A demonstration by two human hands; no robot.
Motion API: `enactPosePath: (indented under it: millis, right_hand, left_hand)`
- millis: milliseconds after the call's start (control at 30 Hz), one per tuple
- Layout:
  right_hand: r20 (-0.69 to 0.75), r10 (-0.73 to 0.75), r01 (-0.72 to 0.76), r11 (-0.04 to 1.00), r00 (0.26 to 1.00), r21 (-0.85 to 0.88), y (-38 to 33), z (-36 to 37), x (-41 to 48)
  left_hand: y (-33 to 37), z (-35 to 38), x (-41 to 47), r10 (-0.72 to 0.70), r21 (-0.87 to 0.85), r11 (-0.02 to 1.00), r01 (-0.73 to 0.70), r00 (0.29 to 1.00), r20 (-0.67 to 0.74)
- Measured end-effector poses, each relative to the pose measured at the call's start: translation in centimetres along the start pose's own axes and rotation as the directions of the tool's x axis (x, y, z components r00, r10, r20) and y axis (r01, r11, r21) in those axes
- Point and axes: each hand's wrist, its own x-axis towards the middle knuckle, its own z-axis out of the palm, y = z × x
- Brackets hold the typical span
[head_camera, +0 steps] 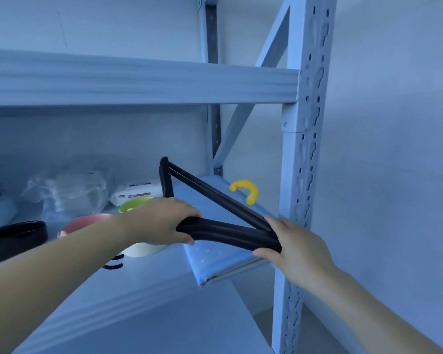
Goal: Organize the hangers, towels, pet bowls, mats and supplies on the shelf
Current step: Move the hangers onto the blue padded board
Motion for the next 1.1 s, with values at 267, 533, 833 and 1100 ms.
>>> enactPosePath:
  millis: [267,533,833,1100]
  right_hand:
    - [-0.021,0.053,-0.053,0.998,0.998,-0.031,2.2,0.6,2.3]
    - [-0.061,0.134,-0.138,0.987,0.989,-0.08,0.9,2.2,4.4]
    - [-0.107,0.189,-0.203,0.969,0.976,-0.14,-1.0,4.5,6.4]
    - [-0.082,0.147,-0.159,0.974,0.986,-0.163,-1.5,5.1,6.7]
  left_hand:
    - [-1.2,0.8,5.1,0.049,-0.037,0.998,-0.048,0.998,0.037]
    - [-4.8,1.8,8.9,0.143,-0.077,0.987,-0.14,0.989,0.042]
    - [-10.4,6.4,14.6,0.185,-0.113,0.978,-0.177,0.981,0.062]
    - [-11.2,9.4,16.8,0.257,-0.154,0.957,-0.245,0.965,0.06]
